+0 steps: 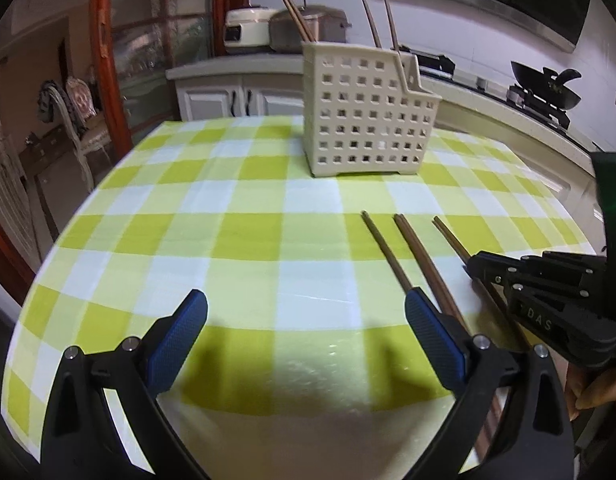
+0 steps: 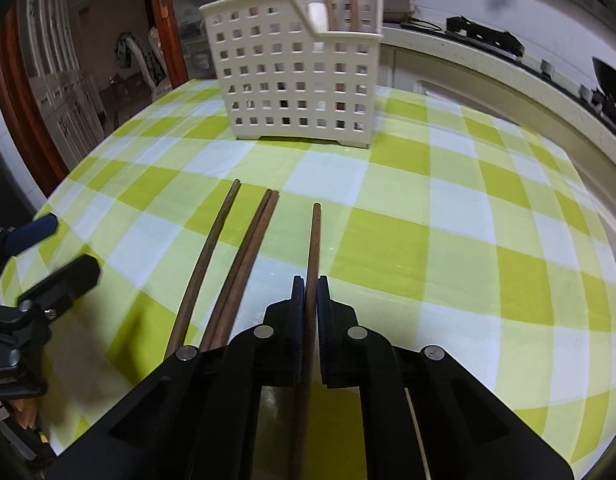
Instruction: Organize utensils
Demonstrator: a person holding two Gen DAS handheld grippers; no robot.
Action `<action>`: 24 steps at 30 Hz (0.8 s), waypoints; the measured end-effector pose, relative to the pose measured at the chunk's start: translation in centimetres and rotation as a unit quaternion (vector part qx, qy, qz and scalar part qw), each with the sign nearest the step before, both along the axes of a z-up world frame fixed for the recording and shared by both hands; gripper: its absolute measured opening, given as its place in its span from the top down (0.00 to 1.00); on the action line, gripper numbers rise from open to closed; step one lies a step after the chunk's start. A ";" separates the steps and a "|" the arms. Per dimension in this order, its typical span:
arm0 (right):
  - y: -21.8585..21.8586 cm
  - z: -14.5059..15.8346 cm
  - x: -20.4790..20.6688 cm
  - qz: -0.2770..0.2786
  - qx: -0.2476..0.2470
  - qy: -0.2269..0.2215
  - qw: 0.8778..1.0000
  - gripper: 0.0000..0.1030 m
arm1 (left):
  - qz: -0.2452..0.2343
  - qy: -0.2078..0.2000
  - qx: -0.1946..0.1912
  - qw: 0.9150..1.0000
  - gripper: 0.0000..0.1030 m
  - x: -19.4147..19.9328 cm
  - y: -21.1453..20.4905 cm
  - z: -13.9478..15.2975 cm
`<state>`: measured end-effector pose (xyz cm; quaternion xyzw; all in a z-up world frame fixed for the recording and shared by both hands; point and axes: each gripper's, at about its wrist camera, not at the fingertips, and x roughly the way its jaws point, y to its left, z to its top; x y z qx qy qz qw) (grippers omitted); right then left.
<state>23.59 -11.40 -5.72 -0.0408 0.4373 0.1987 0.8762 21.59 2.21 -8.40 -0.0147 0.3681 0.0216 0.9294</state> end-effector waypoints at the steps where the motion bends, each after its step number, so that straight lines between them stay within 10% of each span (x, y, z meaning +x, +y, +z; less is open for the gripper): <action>1: -0.2 0.0 0.0 -0.002 0.004 0.002 1.000 0.94 | -0.004 0.008 -0.002 1.000 0.13 0.5 -0.3 -0.1; 24: -1.9 -0.2 -0.1 0.005 0.049 0.023 0.999 0.94 | -0.012 0.080 0.016 0.997 0.62 6.5 -5.3 -2.7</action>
